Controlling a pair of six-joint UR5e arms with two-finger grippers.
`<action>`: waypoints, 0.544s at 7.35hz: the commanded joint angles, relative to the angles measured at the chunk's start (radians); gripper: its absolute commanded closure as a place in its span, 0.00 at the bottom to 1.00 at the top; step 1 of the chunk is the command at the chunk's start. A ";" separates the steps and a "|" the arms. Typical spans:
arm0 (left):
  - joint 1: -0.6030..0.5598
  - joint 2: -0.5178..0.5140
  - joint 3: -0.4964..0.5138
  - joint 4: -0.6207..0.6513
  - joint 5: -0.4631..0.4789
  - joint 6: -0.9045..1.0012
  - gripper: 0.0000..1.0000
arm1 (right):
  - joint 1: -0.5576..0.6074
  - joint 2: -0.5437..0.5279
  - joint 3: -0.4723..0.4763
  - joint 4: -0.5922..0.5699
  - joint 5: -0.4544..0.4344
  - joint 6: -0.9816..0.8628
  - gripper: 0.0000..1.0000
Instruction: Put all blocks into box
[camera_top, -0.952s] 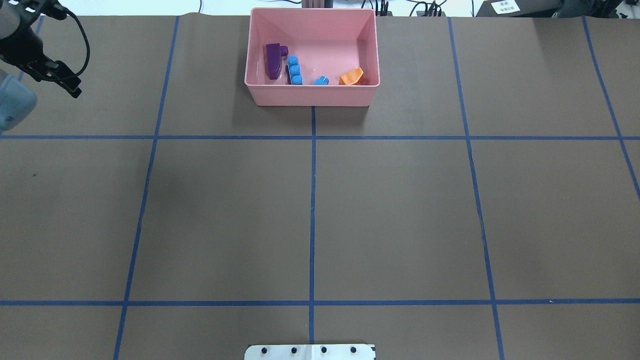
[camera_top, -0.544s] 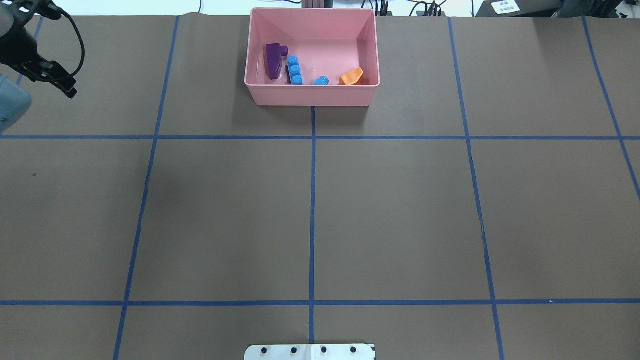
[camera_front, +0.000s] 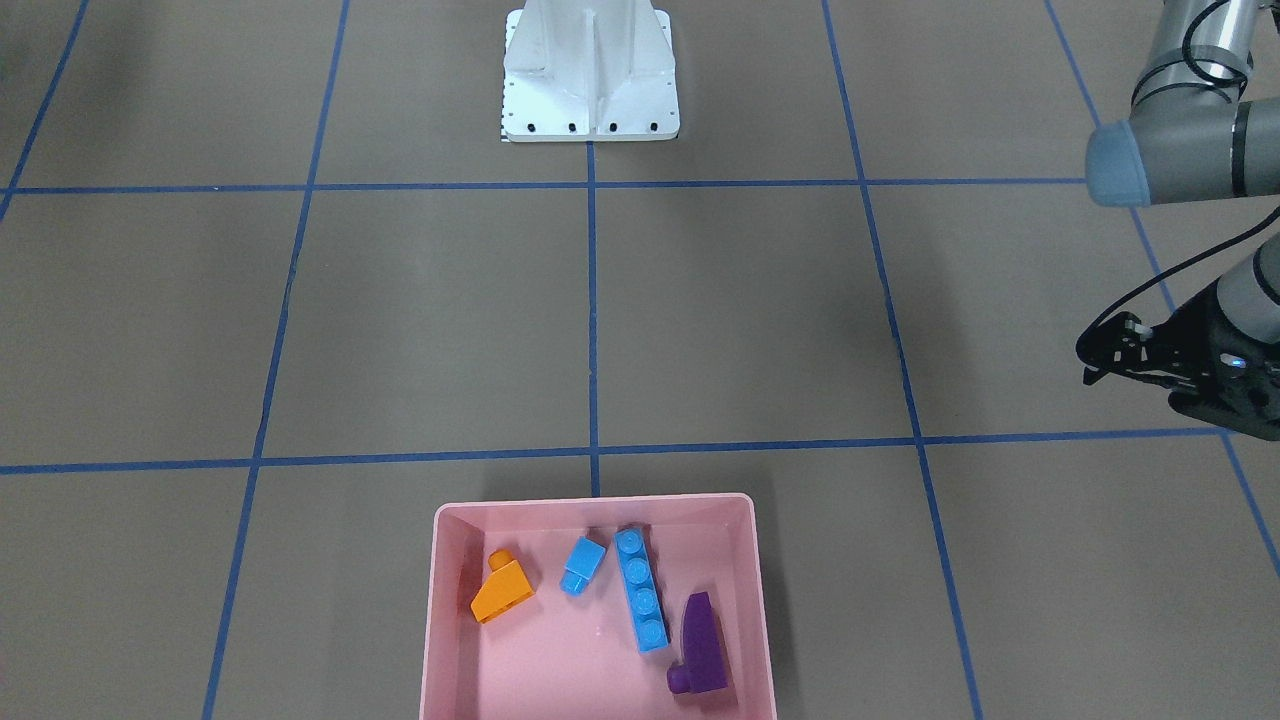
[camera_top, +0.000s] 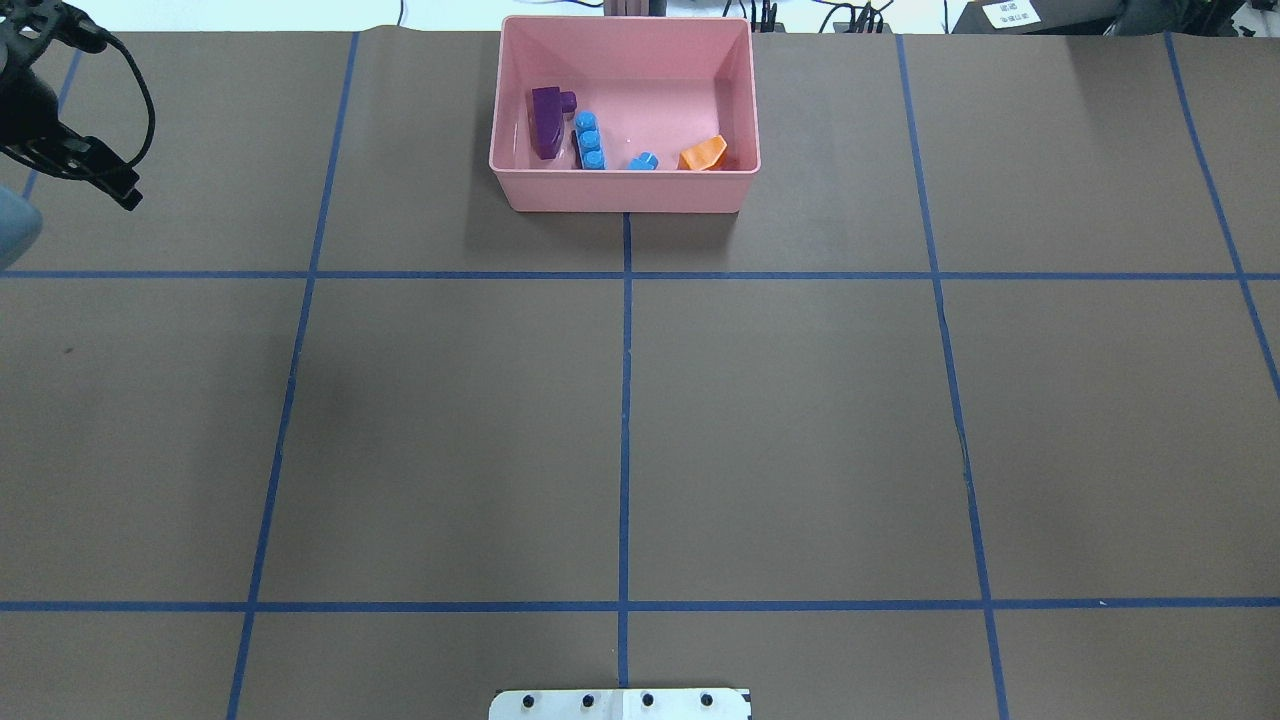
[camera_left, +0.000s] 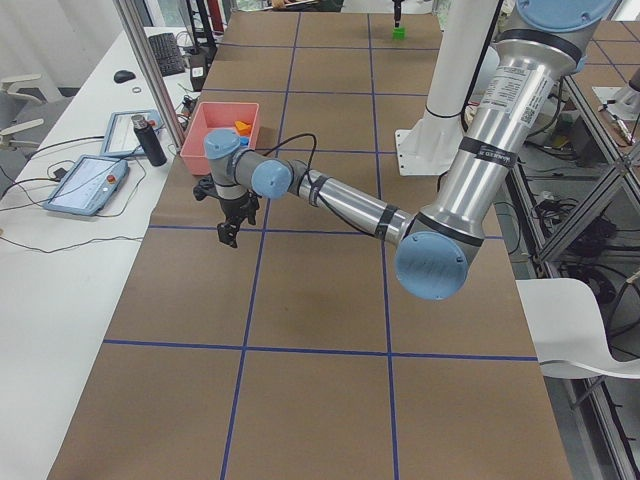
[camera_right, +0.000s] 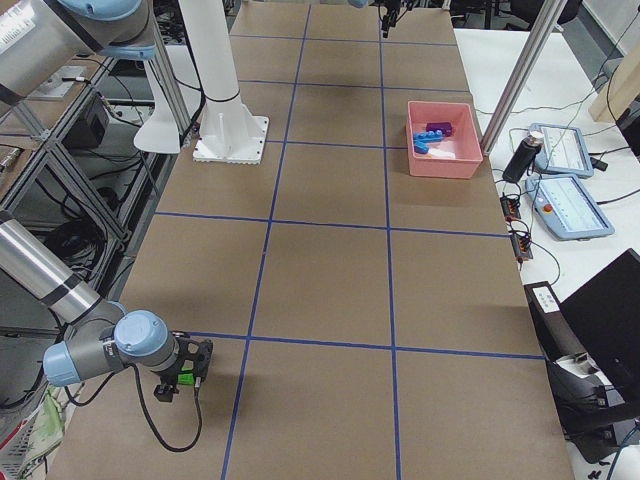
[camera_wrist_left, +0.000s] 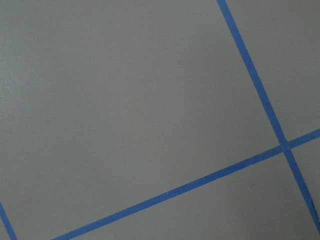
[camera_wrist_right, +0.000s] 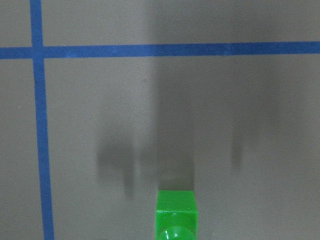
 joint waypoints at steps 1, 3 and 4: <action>0.001 0.001 -0.001 0.001 0.000 0.000 0.00 | -0.063 0.058 -0.033 -0.025 0.017 0.004 0.00; 0.001 0.001 -0.001 0.000 0.000 0.000 0.00 | -0.147 0.072 -0.046 -0.055 0.035 0.007 0.00; 0.002 0.000 -0.001 0.000 0.000 0.000 0.00 | -0.172 0.069 -0.054 -0.055 0.035 0.009 0.00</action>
